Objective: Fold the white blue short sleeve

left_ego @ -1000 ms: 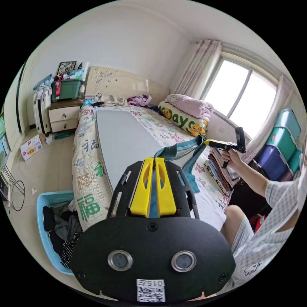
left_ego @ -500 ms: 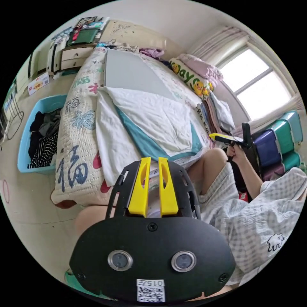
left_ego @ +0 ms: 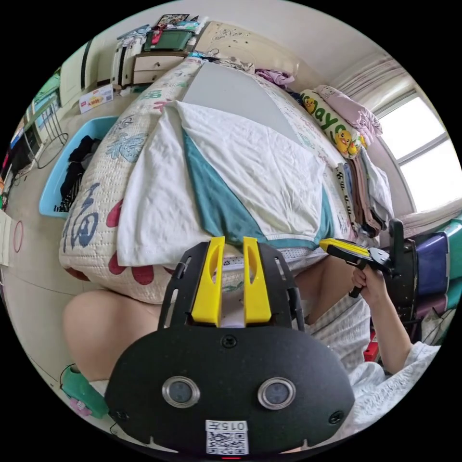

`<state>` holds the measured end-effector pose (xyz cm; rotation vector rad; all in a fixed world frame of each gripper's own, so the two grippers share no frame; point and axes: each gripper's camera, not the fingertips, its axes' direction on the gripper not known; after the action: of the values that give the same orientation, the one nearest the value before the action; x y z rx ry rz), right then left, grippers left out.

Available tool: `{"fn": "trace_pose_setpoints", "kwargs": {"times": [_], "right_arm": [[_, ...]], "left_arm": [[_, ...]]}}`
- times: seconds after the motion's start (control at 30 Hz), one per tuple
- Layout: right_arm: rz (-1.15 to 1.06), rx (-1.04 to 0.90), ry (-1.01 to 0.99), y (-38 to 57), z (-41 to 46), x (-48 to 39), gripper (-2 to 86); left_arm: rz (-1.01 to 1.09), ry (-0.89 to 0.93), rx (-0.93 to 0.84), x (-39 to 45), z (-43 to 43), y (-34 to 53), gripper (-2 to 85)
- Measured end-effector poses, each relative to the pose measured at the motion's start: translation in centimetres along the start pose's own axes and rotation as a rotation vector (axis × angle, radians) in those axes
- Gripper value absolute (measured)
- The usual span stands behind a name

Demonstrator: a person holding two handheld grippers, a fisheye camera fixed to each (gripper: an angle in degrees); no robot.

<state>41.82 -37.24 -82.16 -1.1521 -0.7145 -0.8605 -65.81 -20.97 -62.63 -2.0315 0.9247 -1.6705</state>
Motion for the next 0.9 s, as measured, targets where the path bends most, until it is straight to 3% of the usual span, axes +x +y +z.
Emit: {"fn": "trace_pose_setpoints", "kwargs": {"times": [0.17,0.43,0.67,0.9], "right_arm": [[0.077,0.003,-0.130,1.0,-0.7,1.8,3.6],[0.288,0.300,-0.294,-0.7,-9.5,12.4,6.5],[0.406,0.315,-0.318,-8.5,-10.4,17.5,9.4],[0.439,0.192,-0.218,-17.3,-7.1,18.1,11.1]], "left_arm": [[0.028,0.042,-0.030,-1.0,-1.9,-0.6,5.9],[-0.047,0.115,0.116,-8.5,-9.9,-6.2,8.9],[-0.178,0.192,0.165,-13.8,-9.6,-15.3,10.2],[-0.258,0.264,0.130,-15.7,-4.5,-22.5,11.4]]}}
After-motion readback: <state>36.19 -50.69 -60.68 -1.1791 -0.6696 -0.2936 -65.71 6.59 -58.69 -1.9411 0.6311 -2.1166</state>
